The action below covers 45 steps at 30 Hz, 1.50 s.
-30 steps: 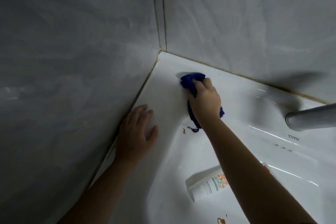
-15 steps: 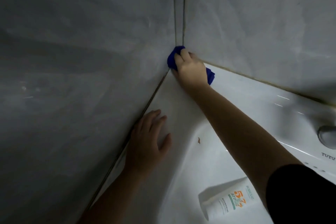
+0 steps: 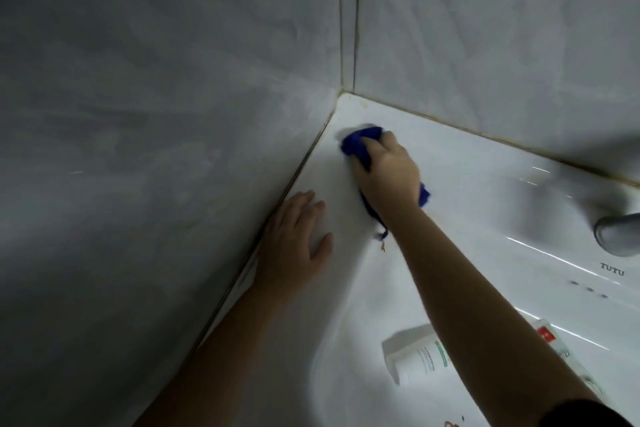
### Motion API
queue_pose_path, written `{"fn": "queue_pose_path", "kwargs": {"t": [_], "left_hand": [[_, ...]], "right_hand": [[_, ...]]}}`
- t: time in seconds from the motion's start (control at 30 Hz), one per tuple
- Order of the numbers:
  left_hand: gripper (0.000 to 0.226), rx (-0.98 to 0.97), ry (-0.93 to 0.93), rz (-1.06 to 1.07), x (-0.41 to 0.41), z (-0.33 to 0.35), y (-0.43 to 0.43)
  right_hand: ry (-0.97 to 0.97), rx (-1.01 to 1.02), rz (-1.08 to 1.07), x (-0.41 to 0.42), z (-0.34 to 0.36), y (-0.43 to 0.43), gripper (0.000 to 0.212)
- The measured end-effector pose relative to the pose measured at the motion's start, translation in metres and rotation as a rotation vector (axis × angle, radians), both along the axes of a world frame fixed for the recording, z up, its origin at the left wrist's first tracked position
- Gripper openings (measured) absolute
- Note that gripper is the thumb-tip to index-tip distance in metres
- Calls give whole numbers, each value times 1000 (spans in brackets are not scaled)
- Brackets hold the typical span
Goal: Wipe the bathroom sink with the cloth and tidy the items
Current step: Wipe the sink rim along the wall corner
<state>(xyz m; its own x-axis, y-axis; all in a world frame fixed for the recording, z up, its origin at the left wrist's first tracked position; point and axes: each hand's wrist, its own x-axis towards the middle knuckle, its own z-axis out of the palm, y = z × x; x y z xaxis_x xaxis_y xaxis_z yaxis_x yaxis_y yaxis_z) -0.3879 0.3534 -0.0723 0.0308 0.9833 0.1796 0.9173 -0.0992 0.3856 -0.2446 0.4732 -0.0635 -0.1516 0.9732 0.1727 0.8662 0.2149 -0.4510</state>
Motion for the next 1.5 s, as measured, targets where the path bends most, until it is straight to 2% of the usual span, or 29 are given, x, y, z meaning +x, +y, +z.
{"fn": "queue_pose_path", "kwargs": {"t": [0.1, 0.17, 0.23, 0.3, 0.37, 0.5, 0.6, 0.63, 0.7, 0.77, 0.83, 0.9, 1.0, 1.07, 1.1, 1.17, 1.27, 1.33, 1.5], "left_hand": [[45, 0, 20, -12, -3, 8, -21], [42, 16, 12, -9, -4, 13, -40], [40, 35, 12, -16, -6, 13, -56], [37, 49, 28, -15, -9, 13, -70], [37, 57, 23, 32, -11, 15, -81], [37, 31, -10, 117, -13, 21, -107], [38, 15, -15, 162, -12, 19, -128], [38, 14, -18, 169, -11, 18, -135], [38, 22, -9, 180, -10, 19, -145], [37, 32, 16, 190, -10, 18, -156], [37, 41, 44, 216, -10, 16, -169], [38, 33, 39, 271, -10, 16, -181], [39, 23, 18, 320, -6, 16, -198], [38, 14, 33, 316, -3, 17, -208], [37, 11, 39, 313, -3, 18, -212], [36, 12, 38, 315, -5, 22, -220], [36, 5, 47, 335, -6, 28, -236], [37, 5, 52, 351, -7, 31, -249], [38, 3, 22, 381, -8, 33, -278]], "right_hand": [[-5, 52, 301, -9, -1, -29, 35], [-4, 85, 403, 17, -3, -42, 34], [-59, 98, 305, 41, -1, -28, 38], [-86, 36, 68, 41, 1, 5, 36], [-87, 15, 35, 13, 3, 22, 35], [-31, 57, 389, -41, -5, -36, 34], [24, 52, 683, -11, -3, -81, 37], [22, 72, 717, 3, -3, -80, 41], [5, 108, 546, 16, -3, -53, 45], [-38, 73, 209, 9, -3, -15, 41], [-44, 15, 83, -15, 1, -12, 36], [-11, 16, 221, -40, 0, -50, 34], [16, 47, 651, -53, -7, -140, 33], [15, 34, 850, -44, -3, -155, 39], [7, 74, 873, -41, -2, -145, 39], [-2, 122, 696, -41, 1, -114, 32], [-17, 13, 248, -52, -1, -90, 35], [21, -38, 194, -66, 2, -120, 35], [30, -17, 783, -68, -3, -239, 41]]}}
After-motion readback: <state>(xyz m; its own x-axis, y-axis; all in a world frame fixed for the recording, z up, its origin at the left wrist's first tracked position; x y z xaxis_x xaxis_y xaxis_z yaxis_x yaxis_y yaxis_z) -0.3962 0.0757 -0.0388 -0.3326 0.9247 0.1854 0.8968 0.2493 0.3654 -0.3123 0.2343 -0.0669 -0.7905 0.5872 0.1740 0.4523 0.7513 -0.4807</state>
